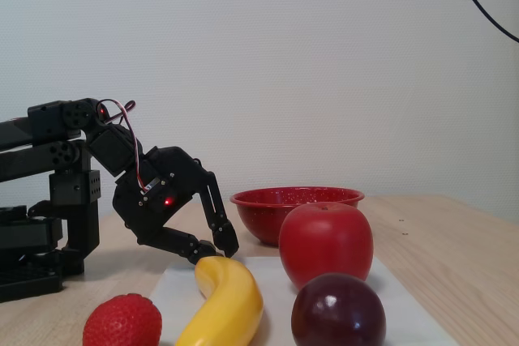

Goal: Grasp the banana and put it in the red bowl.

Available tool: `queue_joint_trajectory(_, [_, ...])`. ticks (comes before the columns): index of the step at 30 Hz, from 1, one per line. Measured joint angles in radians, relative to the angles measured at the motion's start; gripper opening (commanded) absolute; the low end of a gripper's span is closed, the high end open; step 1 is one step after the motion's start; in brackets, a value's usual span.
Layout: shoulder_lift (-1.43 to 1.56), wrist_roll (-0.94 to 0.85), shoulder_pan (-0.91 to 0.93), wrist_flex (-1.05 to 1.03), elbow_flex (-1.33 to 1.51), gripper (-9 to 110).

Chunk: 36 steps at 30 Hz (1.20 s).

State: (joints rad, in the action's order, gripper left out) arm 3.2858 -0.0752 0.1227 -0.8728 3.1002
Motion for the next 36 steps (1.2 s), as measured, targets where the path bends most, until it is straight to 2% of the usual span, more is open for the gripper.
queue_joint_trajectory(21, [0.002, -0.008, -0.014, -0.008, 0.000, 0])
queue_joint_trajectory(30, [-0.002, -0.006, -0.025, -0.114, -0.023, 0])
queue_joint_trajectory(36, [-0.097, -0.008, -0.074, -0.252, -0.169, 0])
